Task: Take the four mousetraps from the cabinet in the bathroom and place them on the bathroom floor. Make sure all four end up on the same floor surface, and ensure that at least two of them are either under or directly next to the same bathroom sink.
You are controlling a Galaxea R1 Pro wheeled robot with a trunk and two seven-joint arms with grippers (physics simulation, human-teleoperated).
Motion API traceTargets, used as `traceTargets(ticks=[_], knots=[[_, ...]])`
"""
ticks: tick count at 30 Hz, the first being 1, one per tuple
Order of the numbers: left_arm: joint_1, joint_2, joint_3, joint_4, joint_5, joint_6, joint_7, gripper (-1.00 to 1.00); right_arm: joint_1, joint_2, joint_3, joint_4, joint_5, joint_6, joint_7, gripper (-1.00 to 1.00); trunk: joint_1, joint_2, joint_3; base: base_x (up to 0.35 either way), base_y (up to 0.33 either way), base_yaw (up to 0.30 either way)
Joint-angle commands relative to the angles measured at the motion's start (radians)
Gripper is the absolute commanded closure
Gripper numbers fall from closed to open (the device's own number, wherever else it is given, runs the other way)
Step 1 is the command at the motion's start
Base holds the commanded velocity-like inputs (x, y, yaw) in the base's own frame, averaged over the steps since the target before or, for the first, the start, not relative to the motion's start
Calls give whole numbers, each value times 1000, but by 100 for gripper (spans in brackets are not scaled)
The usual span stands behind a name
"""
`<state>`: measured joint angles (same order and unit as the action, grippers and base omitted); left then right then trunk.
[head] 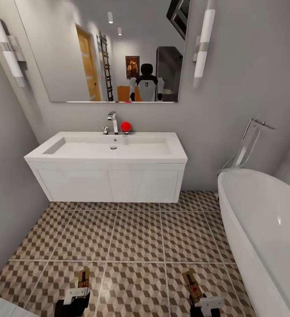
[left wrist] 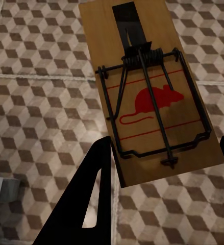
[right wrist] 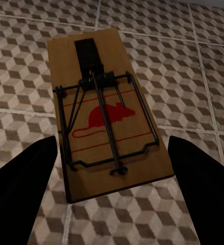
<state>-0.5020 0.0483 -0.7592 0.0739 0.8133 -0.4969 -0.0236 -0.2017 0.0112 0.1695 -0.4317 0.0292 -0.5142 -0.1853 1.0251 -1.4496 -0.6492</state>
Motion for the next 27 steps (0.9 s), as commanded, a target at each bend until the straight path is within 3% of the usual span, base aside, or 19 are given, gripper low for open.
traceTargets(ticks=[1,27], knots=[[-1,0,-8,3,6,-4,-3,100,-1,-1,6,1,3,-1,-10,100,0,0,-1,0,0,0],[0,-7,-9,3,4,-3,-4,100,-1,1,5,5,3,-2,-10,100,0,0,-1,0,0,0]])
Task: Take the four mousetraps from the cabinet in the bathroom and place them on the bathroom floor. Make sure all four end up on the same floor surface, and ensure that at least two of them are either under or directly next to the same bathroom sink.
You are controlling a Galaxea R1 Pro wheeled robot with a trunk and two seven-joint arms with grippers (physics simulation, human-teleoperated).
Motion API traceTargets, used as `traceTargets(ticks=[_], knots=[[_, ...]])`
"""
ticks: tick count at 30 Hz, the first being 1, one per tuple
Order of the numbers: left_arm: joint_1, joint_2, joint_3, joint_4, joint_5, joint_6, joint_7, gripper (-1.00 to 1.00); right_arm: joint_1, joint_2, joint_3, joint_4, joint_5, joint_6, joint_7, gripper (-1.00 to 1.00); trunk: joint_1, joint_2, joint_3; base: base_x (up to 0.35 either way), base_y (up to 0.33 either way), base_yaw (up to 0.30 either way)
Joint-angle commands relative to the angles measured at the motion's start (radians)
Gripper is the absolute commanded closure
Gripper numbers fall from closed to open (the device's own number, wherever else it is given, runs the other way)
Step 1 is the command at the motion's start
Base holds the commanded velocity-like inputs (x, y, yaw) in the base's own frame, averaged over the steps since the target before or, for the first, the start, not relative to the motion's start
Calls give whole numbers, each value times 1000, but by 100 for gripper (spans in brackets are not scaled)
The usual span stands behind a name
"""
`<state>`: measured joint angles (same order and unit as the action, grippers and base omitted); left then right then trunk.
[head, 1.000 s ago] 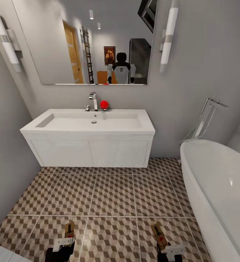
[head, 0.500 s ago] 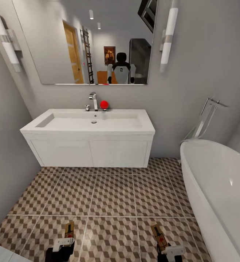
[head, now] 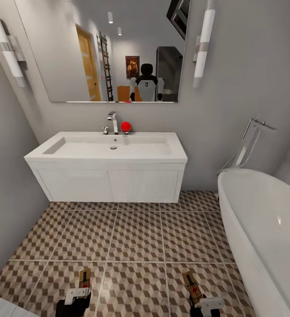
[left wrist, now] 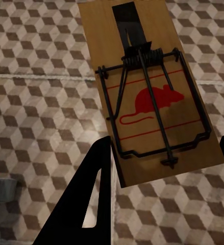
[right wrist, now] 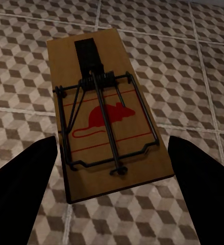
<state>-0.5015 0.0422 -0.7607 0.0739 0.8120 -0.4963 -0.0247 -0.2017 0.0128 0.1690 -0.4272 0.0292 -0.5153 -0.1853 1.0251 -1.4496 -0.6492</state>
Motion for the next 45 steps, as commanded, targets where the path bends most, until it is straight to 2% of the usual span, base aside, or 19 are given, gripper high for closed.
traceTargets(ticks=[1,29,45], knots=[[-1,-1,-8,3,6,-4,-3,100,-1,-1,6,1,3,-1,-10,100,0,0,-1,0,0,0],[-1,0,-7,3,6,-4,-1,100,-1,-1,6,1,3,0,-10,100,0,0,-1,1,0,0],[-1,1,-6,3,7,-4,-1,100,-1,-5,6,1,3,0,-10,100,0,0,-1,128,0,0]])
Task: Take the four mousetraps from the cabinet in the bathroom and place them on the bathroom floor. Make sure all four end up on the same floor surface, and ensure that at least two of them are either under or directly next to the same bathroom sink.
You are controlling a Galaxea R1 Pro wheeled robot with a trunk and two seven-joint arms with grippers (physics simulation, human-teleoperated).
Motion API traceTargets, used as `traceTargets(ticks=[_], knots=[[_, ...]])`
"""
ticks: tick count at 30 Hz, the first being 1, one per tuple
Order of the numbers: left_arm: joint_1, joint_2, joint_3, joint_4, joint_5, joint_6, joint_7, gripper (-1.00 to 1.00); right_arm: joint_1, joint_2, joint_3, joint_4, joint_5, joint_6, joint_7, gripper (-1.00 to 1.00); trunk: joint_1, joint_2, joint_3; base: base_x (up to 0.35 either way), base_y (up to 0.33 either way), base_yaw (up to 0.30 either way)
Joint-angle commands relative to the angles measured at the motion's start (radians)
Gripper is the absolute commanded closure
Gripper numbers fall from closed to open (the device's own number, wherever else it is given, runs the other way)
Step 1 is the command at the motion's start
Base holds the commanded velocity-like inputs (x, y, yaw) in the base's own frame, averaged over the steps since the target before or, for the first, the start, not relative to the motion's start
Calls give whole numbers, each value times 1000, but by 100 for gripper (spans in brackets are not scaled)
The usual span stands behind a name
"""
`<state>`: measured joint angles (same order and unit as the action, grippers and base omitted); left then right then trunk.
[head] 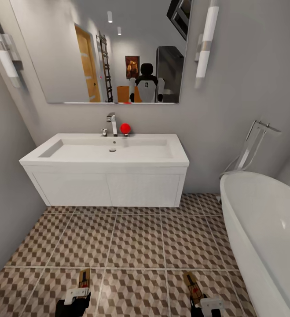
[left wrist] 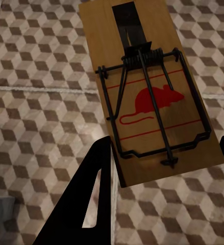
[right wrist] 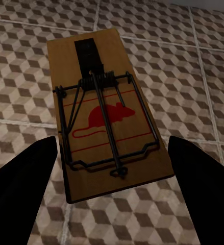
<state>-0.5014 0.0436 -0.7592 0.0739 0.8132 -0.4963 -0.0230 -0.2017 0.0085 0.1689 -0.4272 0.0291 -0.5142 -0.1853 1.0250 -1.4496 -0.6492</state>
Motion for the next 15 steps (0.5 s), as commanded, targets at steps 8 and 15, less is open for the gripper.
traceTargets(ticks=[8,15], knots=[[-1,-1,-8,3,5,-4,-2,100,-1,-4,6,1,4,-2,-11,100,0,0,-1,7,0,0],[-1,-1,-8,3,6,-4,-2,100,-1,-5,6,1,5,-2,-11,100,0,0,-1,0,0,0]])
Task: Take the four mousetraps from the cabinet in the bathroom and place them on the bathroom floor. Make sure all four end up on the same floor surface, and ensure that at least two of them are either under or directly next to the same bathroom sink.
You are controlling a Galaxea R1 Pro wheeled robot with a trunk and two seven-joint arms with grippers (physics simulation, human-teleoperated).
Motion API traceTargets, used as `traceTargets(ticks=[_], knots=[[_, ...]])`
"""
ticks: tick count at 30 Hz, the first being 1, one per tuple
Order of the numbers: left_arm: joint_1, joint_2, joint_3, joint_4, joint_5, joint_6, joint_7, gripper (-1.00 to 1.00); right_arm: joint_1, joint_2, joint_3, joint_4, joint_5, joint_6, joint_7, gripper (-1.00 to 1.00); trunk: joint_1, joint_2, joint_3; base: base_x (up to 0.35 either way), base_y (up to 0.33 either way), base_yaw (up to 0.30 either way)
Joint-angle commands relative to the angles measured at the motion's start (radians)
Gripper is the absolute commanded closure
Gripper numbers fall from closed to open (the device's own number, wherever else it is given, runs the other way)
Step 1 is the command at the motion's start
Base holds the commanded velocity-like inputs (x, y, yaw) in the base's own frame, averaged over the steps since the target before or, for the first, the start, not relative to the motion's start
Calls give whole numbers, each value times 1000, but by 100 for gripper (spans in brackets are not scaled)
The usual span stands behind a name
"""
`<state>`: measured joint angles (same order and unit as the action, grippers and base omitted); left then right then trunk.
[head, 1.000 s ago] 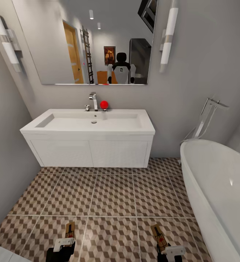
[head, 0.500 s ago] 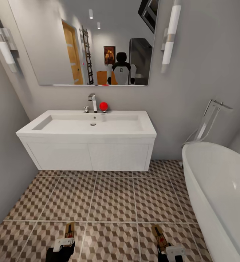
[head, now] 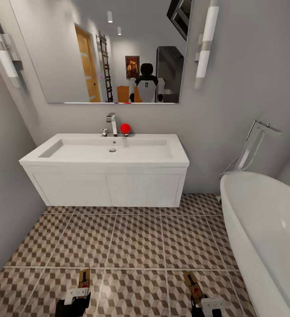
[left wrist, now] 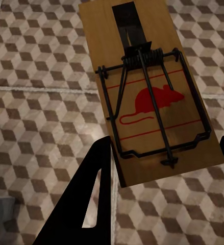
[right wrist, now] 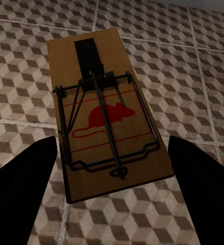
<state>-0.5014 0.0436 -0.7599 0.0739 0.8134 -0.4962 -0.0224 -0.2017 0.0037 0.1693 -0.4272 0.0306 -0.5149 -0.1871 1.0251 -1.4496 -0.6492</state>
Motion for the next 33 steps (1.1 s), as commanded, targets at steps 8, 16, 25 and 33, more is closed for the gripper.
traceTargets(ticks=[8,16,25,33], knots=[[-1,-1,-8,3,5,-4,-3,100,-1,3,6,2,2,-1,-9,100,0,0,-1,0,0,0],[-1,-1,-8,3,6,-4,-2,100,-1,6,5,1,2,-1,-9,100,0,0,-1,30,0,0],[-1,-1,-7,3,5,-4,-2,100,-1,7,6,1,2,-1,-9,100,0,0,-1,137,0,0],[-1,-2,-8,1,6,-4,-2,100,-1,7,6,1,2,-1,-9,100,0,0,-1,9,0,0]])
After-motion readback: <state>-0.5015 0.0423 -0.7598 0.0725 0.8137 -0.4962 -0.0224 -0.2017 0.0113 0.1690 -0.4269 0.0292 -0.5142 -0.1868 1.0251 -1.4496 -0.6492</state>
